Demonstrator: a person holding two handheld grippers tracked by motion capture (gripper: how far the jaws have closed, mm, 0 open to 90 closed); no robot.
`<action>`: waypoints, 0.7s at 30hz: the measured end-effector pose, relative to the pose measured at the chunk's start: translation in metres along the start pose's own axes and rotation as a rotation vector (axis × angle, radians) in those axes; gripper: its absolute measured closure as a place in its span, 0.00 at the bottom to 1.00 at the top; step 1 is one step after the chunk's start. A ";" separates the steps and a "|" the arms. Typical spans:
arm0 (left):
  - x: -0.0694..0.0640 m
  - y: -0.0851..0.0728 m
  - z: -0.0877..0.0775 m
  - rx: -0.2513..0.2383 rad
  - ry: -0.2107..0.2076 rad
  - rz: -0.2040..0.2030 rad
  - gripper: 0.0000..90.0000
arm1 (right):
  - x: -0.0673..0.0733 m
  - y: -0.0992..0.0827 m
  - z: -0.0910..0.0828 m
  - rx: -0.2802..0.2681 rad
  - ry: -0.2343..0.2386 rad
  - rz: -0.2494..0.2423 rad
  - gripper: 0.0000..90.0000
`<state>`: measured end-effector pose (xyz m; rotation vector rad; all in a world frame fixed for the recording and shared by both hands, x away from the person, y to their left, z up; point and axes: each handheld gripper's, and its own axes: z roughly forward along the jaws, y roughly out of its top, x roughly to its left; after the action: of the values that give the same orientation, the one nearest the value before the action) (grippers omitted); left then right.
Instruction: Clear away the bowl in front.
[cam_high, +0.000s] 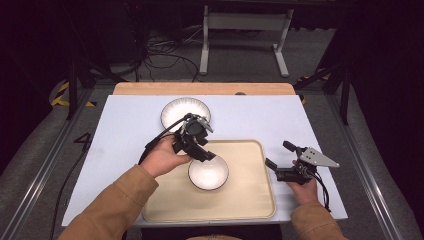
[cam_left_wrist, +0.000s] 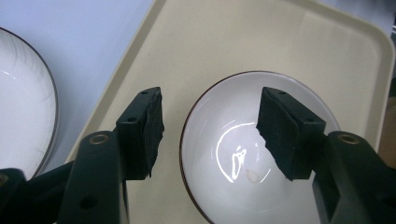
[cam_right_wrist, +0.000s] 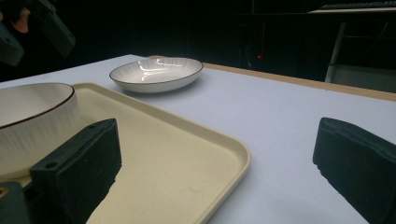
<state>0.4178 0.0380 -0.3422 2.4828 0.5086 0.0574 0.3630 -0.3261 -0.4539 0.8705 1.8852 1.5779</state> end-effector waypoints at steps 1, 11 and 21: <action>-0.002 -0.001 -0.003 -0.014 0.001 0.004 0.43 | 0.000 0.000 0.000 0.000 -0.001 0.001 0.02; -0.020 -0.016 -0.027 -0.132 0.054 0.055 0.36 | 0.001 0.001 0.000 -0.014 0.012 -0.001 0.02; -0.028 -0.039 -0.045 -0.303 0.073 0.078 0.30 | 0.001 0.001 0.001 -0.021 0.026 -0.003 0.02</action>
<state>0.3716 0.0816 -0.3251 2.2082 0.4005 0.2387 0.3628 -0.3248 -0.4532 0.8423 1.8832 1.6117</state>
